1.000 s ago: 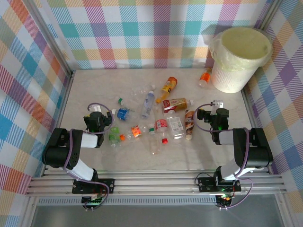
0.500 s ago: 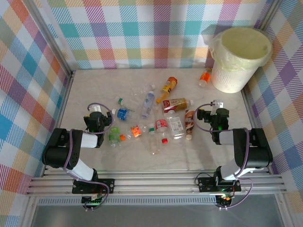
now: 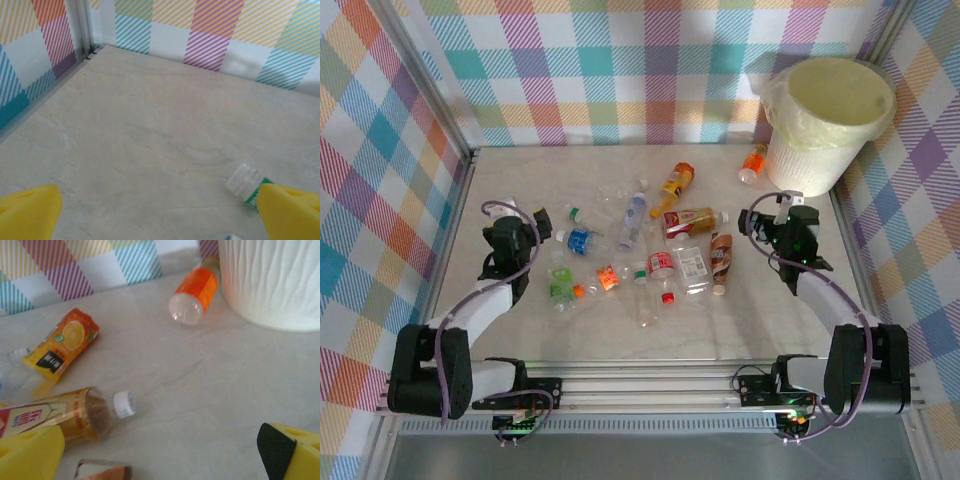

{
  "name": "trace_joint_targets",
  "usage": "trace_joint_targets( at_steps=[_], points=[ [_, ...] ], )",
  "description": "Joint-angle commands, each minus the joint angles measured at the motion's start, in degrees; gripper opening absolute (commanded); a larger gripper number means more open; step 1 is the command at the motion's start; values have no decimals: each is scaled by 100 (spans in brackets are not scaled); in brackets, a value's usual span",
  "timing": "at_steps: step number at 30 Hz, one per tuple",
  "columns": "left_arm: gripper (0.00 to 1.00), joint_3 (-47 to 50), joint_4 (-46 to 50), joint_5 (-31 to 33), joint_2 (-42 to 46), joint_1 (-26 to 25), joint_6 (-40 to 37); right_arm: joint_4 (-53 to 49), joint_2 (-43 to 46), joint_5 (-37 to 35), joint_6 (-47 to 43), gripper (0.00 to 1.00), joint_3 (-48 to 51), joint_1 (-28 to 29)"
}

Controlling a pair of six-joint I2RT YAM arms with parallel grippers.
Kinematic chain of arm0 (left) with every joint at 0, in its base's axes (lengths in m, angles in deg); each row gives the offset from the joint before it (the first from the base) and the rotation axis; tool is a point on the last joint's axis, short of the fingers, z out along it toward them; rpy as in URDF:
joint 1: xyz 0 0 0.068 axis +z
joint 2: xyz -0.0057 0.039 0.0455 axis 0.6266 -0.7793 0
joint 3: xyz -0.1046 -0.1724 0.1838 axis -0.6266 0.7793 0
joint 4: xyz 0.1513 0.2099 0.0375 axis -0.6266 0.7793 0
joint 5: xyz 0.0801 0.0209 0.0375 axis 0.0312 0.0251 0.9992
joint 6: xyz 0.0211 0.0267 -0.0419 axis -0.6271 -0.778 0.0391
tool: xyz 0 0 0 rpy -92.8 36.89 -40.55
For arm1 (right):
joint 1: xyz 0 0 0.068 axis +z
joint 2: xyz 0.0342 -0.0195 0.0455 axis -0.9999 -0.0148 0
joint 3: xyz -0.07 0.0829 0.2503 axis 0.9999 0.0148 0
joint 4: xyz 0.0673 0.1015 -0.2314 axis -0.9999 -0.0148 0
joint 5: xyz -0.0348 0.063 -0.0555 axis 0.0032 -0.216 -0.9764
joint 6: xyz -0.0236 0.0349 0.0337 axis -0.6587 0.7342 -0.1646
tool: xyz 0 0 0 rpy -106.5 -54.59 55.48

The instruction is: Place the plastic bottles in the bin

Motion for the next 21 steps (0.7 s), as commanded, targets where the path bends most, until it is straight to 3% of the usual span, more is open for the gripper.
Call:
trace_joint_targets(
  at_steps=[1,5,7,12,15,21],
  points=[
    [100,-313,1424,-203,366,-48,890,-1533,48,612,898,100,-373,55],
    [100,-571,2510,-187,758,-47,1581,-2310,-170,1468,1068,100,-764,118],
    [100,-631,2894,-255,917,-51,1834,-2656,-377,1550,1115,100,-997,245],
    [100,-548,3221,-632,1292,-44,2291,-3041,-971,1305,1327,100,-1440,634],
    [100,-439,3047,-978,1401,-35,2343,-3232,-1358,732,1302,100,-1736,1045],
    [100,-220,2756,-1079,1672,-42,2375,-3454,-2028,-99,1471,100,-2234,1498]
  ],
)
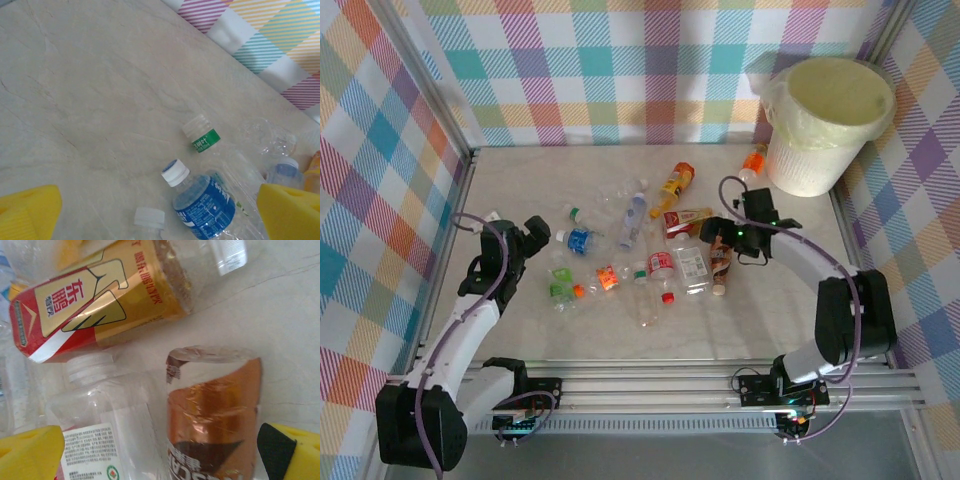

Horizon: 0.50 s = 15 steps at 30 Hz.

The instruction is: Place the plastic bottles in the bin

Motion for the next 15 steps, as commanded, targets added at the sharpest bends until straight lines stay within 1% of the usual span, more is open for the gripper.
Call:
trace_joint_targets(
  at_steps=[1,2,5,7,15],
  points=[
    [100,147,-156,-158,205,-35,172,-307,-277,-663,261,99,-309,152],
    [100,164,-183,-102,224,-36,234,-351,-376,-767,301,99,-382,193],
    [100,148,-249,-206,185,-35,243,-665,-652,-1378,521,99,-613,253],
    [100,108,-254,-356,118,-35,248,-719,-752,-1593,635,96,-646,253],
    [100,-175,97,-528,-160,-35,170,-552,-982,-1460,422,80,-488,256]
  ],
)
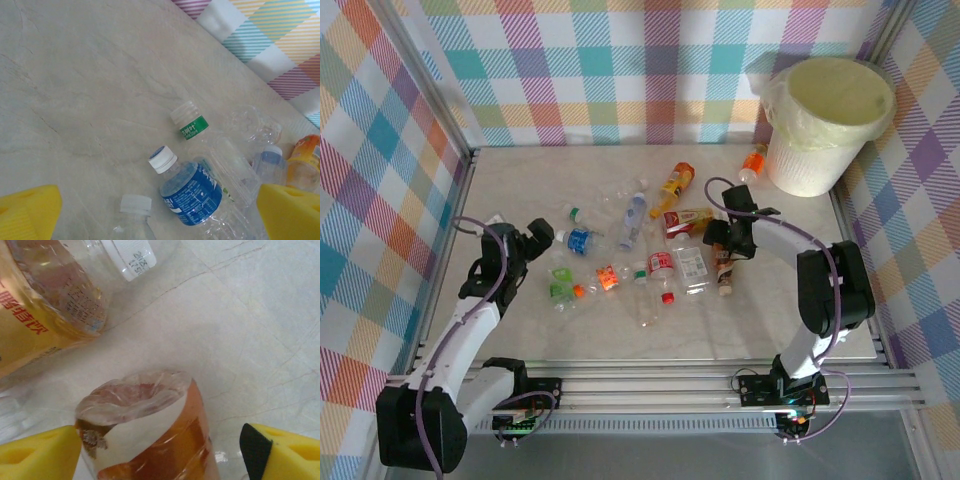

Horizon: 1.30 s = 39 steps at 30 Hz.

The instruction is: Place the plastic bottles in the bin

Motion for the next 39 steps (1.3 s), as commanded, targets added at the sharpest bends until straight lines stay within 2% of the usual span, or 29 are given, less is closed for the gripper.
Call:
trace_joint_targets(
  at_steps=[1,7,11,17,24,32,36,39],
  points=[
    [100,-254,146,-186,-129,-37,-26,-52,-70,-62,-73,79,70,30],
    [100,-454,384,-62,-469,-45,202,81,-84,-70,-233,70,203,30],
    [100,-701,600,-539,-701,-48,94,112,2,-203,-278,62,284,27],
    [100,-736,366,-939,-680,-75,120,561,732,-564,-406,51,602,18],
    [100,-969,372,-944,-655,-398,44,1055,1522,-548,-486,45,498,-163],
    [100,-1212,107,-1035,-688,-680,99,2270,1767,-487,-1180,43,-503,-574],
    [100,-1306,4,-966,-799,-763,59,2609,1289,-521,-1543,42,-1568,-821],
    [100,-1300,-108,-930,-890,-782,52,2884,723,-810,-1848,42,-2468,-922]
  ],
)
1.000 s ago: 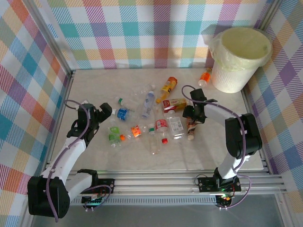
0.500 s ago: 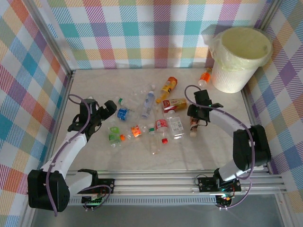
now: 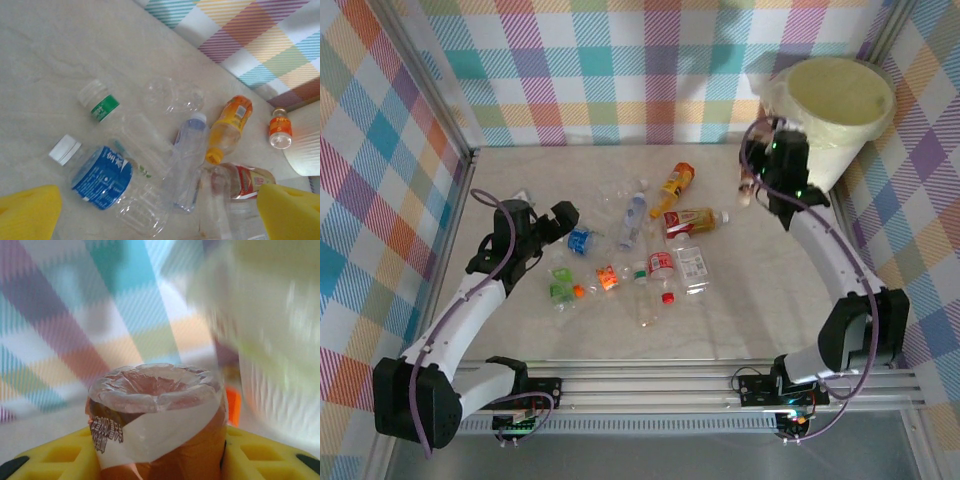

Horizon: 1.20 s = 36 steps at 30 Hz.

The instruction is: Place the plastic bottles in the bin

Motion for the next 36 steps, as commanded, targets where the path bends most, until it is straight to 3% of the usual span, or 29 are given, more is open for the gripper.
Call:
trace_joint_targets(
  at_steps=[1,10,15,24,27,36],
  points=[
    [100,-123,-262,38,-129,-124,-25,827,-648,-467,-631,42,-966,-121],
    [100,-228,-267,100,-490,-140,-47,2090,-2408,-1848,-1219,40,-3519,-423],
    [100,-284,-274,130,-628,-147,-81,1394,-3198,-2063,-995,40,-5022,-643],
    [100,-307,-281,125,-865,-159,-64,1944,-3888,-3052,-1347,41,-5188,-722],
    [100,-322,-258,126,-903,-159,-47,2072,-4103,-3025,-1739,41,-5388,-685],
    [100,-227,-298,214,-966,-165,-5,1037,-4285,-2718,-2390,45,-5966,-610]
  ],
)
